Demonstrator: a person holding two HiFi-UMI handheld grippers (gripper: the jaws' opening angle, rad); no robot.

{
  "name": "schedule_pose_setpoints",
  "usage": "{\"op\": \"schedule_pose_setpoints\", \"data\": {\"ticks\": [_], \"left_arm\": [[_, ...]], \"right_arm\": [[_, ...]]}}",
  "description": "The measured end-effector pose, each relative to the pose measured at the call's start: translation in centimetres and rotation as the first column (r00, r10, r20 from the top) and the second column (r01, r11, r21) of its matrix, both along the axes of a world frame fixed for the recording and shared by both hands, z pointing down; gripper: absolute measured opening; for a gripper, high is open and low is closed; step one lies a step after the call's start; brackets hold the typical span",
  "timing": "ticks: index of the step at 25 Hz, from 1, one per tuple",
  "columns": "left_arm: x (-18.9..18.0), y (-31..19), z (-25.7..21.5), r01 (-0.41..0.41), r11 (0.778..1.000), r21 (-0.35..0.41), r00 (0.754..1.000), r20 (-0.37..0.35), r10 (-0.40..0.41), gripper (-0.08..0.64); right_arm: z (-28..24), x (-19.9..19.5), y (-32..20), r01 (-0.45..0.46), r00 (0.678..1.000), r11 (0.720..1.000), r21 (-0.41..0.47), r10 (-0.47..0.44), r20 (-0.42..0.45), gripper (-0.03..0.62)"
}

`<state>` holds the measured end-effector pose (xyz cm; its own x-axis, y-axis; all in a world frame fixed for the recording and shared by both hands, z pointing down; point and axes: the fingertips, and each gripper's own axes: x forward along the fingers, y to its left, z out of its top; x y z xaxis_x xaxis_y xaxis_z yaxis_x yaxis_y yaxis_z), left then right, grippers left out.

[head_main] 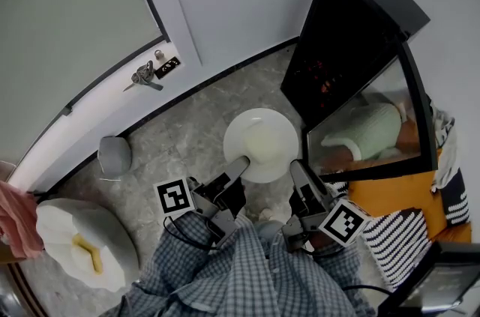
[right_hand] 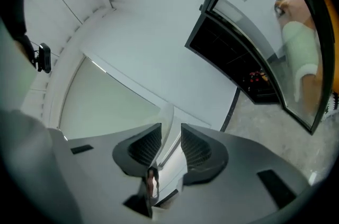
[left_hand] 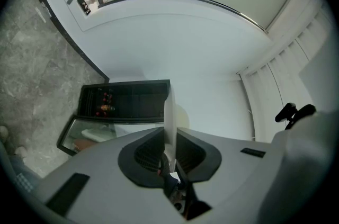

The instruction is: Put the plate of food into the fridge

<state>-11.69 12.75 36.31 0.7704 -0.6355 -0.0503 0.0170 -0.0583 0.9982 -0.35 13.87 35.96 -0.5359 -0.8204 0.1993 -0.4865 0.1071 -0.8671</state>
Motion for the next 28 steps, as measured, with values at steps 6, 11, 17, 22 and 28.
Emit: {"op": "schedule_pose_setpoints", "data": {"ticks": [6,11,17,22,28], "left_arm": [[-0.3,0.1,0.1,-0.027,1.0,0.002,1.0,-0.001,0.027,0.04],[-1.0,0.2,0.1,-0.045,0.999,0.0,0.999,-0.009,0.045,0.04],[-1.6,0.2,0.4,-0.071,0.997,-0.003,0.997,-0.013,0.071,0.04],[-2.2,0.5,0.8,-0.097,0.995,0.0,0.995,-0.019,0.097,0.04],[-2.2,0.7,0.6,-0.128,0.992,0.016,0.992,-0.013,0.128,0.04]], "right_arm": [[0.2,-2.3,0.5,0.072,0.997,0.997,0.011,-0.072,-0.015,0.095],[0.2,-3.4,0.7,0.066,0.997,0.998,0.014,-0.065,-0.032,0.078],[0.5,-4.0,0.9,0.027,1.0,1.0,0.002,-0.027,-0.009,0.073],[0.8,-4.4,1.4,0.002,1.0,1.0,0.007,-0.002,-0.009,0.072],[0.7,-4.5,1.8,-0.023,1.0,1.0,0.011,0.023,-0.01,0.067]]}}
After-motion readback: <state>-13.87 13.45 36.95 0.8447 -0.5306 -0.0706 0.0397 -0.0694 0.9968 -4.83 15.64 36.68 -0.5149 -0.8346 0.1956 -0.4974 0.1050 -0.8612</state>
